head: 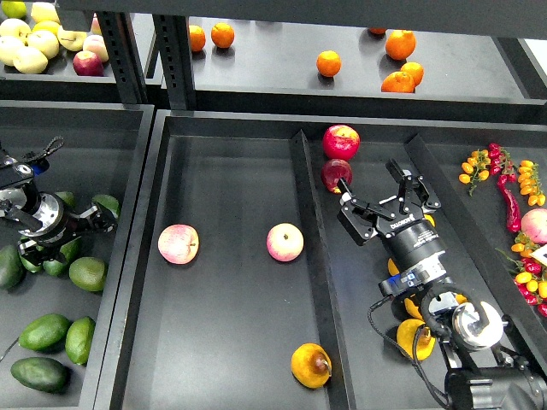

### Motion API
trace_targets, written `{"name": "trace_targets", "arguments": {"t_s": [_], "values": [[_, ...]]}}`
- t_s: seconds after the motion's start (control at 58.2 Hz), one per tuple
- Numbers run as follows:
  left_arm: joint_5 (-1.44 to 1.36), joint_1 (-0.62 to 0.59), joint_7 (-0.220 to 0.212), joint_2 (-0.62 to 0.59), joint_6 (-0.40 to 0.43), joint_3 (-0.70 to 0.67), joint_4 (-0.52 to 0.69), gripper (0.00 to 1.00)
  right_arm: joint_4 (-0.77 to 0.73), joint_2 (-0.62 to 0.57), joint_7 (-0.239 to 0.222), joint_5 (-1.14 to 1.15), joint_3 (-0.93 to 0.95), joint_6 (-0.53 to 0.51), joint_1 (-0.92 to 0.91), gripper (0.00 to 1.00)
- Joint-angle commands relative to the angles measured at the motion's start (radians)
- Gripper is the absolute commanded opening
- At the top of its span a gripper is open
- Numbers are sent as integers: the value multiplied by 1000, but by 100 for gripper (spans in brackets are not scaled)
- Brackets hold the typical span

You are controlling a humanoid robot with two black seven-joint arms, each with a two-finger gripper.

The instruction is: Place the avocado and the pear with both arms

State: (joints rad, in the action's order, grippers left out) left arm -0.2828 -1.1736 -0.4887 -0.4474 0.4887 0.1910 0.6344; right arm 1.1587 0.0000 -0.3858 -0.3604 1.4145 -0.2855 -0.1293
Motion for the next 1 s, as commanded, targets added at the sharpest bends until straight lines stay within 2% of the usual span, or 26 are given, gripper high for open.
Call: {"name": "trace_targets", "arguments": {"t_s": [0.0, 0.344, 0.395, 0.516, 0.636, 0.688, 0.842, 0.98], "values": [[13, 6, 0, -8, 0, -181, -4, 99, 1, 0, -1, 0, 0, -1, 3, 99], [137, 120, 0, 45, 0, -722, 19, 99, -4, 0, -1, 0, -14, -1, 3, 99], [200, 184, 0, 65, 0, -869, 60, 99, -5, 0, -1, 1, -23, -1, 3, 99], [225, 307, 0, 104, 0, -1062, 152, 99, -7, 0, -1, 6, -31, -1, 3, 99], [225, 434, 0, 193, 0, -1274, 252, 99, -10, 0, 1, 15, -42, -3, 3, 99], [225, 511, 0, 268, 0, -1372, 303, 99, -10, 0, 1, 15, -45, -3, 3, 99], [225, 684, 0, 432, 0, -1539, 396, 99, -8, 0, -1, 15, -61, -3, 3, 99], [226, 782, 0, 447, 0, -1619, 436, 99, -10, 0, -1, 17, -89, -17, 4, 99]]}}
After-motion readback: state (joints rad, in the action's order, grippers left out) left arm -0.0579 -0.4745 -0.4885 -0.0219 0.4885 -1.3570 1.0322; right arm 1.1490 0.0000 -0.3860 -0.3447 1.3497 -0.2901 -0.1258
